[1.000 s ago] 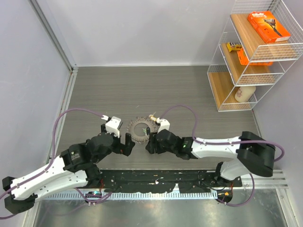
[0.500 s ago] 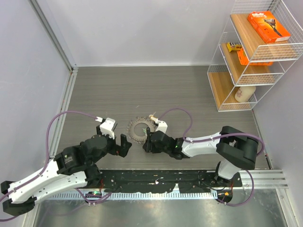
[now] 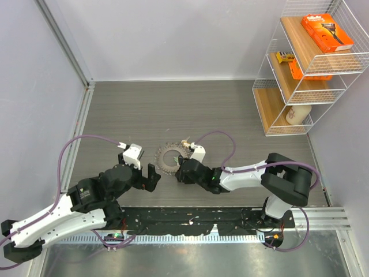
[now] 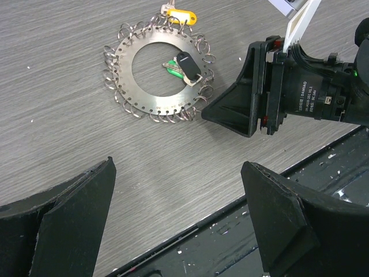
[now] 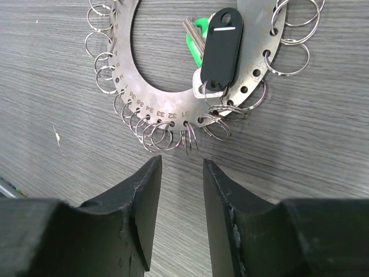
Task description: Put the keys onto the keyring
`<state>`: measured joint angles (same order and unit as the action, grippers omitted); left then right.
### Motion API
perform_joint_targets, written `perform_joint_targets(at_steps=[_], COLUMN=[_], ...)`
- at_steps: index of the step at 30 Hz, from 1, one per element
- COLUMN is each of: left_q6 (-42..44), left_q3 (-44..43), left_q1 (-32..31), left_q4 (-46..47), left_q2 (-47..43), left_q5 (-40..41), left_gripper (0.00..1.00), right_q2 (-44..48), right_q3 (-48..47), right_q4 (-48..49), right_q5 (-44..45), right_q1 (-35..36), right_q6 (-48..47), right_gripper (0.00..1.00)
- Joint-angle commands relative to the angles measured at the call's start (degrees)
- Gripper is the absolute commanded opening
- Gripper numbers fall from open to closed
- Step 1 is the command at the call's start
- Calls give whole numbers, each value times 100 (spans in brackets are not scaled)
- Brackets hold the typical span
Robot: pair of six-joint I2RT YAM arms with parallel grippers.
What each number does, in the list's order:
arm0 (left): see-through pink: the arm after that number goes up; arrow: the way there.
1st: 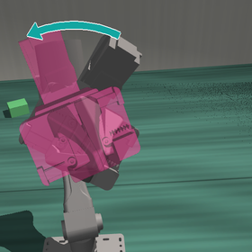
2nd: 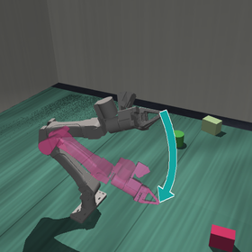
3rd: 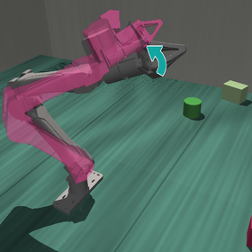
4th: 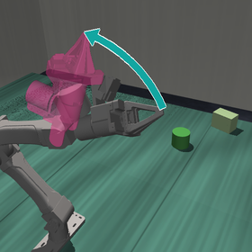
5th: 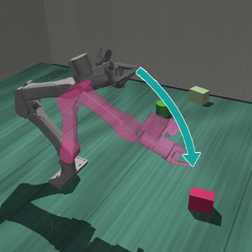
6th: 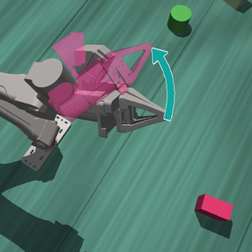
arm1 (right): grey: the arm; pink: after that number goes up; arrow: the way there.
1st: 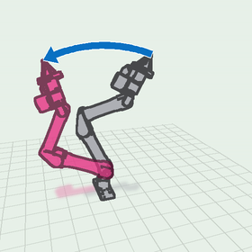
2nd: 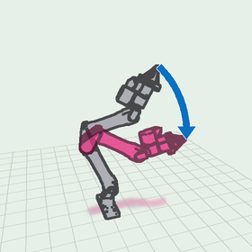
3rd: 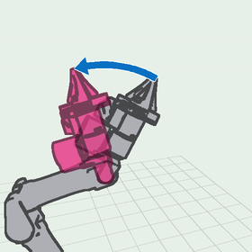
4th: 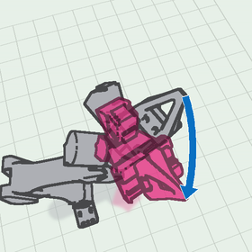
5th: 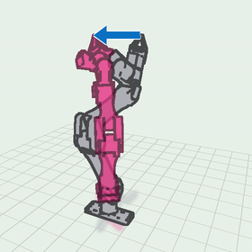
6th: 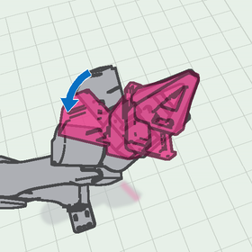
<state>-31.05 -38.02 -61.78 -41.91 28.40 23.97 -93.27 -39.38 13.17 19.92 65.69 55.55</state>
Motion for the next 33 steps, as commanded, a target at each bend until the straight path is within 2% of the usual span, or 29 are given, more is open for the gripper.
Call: perform_joint_targets(at_steps=[1,17,26,30,33], left_q6=[46,81,64,73,90], left_q3=[-109,-241,-241,-241,-285], left_q1=[-18,-10,-10,-18,-18], left_q4=[8,-72,-54,-2,-19], left_q2=[69,192,280,324,359], left_q5=[29,91,91,73,-23], left_gripper=[99,99,99,99,99], right_q2=[-129,-420,-332,-341,-70], right_q3=[-176,-123,26,9,18], right_q4=[212,502,538,538,503], right_q5=[293,231,249,249,205], right_q1=[-39,-188,-223,-223,-215], right_q6=[114,211,219,36,-516], right_gripper=[40,31,7,6,6])
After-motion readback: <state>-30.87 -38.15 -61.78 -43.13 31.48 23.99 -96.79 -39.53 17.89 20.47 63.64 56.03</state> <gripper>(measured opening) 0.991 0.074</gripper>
